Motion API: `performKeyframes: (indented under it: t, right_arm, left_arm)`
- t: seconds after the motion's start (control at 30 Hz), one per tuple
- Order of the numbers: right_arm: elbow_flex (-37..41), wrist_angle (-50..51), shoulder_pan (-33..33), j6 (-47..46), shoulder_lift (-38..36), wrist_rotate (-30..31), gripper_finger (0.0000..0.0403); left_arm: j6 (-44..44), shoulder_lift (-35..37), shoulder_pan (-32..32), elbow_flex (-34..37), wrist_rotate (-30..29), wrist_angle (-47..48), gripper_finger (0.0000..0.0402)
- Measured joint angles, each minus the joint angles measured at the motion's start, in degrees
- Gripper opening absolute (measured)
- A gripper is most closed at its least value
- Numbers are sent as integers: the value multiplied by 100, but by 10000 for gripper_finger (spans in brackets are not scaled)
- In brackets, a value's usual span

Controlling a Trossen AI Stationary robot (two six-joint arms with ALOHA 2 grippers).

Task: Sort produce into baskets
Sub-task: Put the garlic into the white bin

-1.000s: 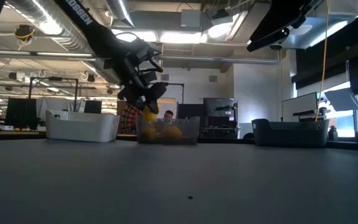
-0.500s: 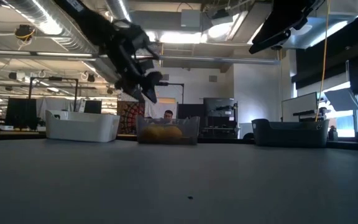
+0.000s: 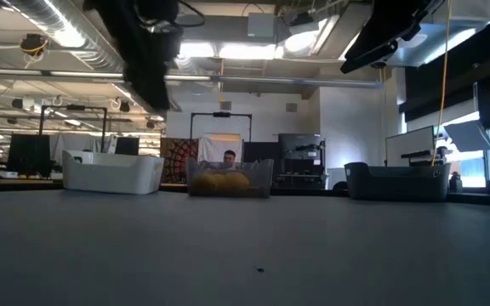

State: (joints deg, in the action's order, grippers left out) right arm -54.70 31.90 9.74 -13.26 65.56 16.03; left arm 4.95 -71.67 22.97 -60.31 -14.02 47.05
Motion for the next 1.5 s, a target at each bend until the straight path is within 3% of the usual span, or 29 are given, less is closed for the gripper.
performKeyframes:
  t: [0.37,0.77,0.97,1.17,1.5]
  right_arm:
    - [0,-5,0,0,0,-11,232]
    - [2,-30,0,-20,0,-96,232]
    - [3,-28,0,-49,0,-302,232]
    - [4,9,0,-149,0,-319,232]
    - [3,-29,0,-149,0,-319,232]
  left_arm:
    - [1511,341,-939,0,-2,2226,276]
    - [2567,-58,-1547,0,-6,3546,276]
    - [2648,-555,-1693,58,20,3651,276]
    - [2633,-960,-1699,592,686,3642,276]
    - [2620,-1362,-1699,1252,998,3338,276]
